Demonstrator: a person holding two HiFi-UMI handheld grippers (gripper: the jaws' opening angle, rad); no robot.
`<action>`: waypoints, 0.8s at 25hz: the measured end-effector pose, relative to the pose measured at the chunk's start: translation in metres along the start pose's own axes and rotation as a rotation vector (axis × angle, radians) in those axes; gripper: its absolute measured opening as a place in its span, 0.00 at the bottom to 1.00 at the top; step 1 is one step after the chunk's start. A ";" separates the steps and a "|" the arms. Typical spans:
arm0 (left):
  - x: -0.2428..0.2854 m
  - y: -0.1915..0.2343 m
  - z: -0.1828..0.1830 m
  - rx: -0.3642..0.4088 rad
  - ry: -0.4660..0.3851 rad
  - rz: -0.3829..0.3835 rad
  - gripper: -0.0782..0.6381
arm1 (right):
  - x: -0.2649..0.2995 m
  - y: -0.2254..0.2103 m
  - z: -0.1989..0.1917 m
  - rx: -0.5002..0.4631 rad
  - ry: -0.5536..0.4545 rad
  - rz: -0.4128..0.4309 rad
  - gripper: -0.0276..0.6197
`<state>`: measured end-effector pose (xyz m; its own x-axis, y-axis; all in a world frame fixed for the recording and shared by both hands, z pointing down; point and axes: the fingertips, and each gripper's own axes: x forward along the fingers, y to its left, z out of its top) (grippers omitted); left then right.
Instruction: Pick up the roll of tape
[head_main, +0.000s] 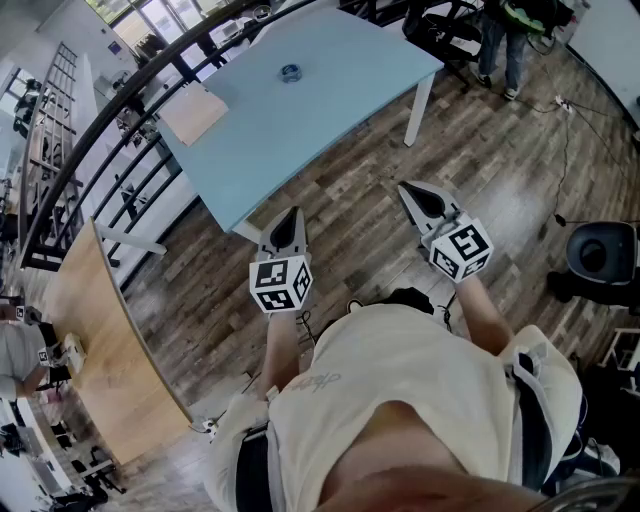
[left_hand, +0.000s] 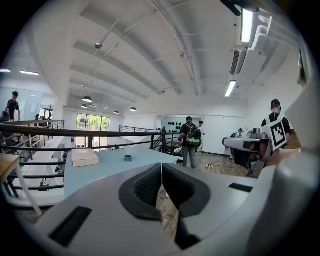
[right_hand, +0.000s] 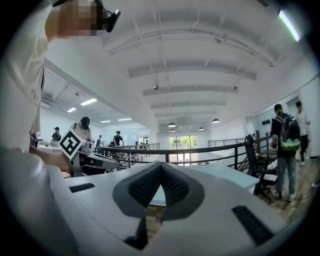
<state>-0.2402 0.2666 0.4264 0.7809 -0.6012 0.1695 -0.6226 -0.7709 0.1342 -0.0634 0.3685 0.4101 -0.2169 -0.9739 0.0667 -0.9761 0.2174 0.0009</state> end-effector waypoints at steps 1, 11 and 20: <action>0.001 -0.001 -0.001 0.001 0.002 -0.001 0.14 | 0.001 0.000 -0.001 -0.014 0.009 0.004 0.05; 0.013 -0.010 -0.009 0.008 0.037 -0.022 0.14 | -0.001 0.001 -0.002 -0.030 -0.002 0.007 0.05; 0.014 -0.009 -0.010 0.024 0.040 -0.048 0.14 | -0.003 0.005 -0.005 -0.029 -0.007 -0.024 0.12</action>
<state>-0.2241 0.2666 0.4370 0.8072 -0.5545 0.2025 -0.5824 -0.8040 0.1202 -0.0678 0.3725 0.4144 -0.1932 -0.9794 0.0596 -0.9802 0.1953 0.0315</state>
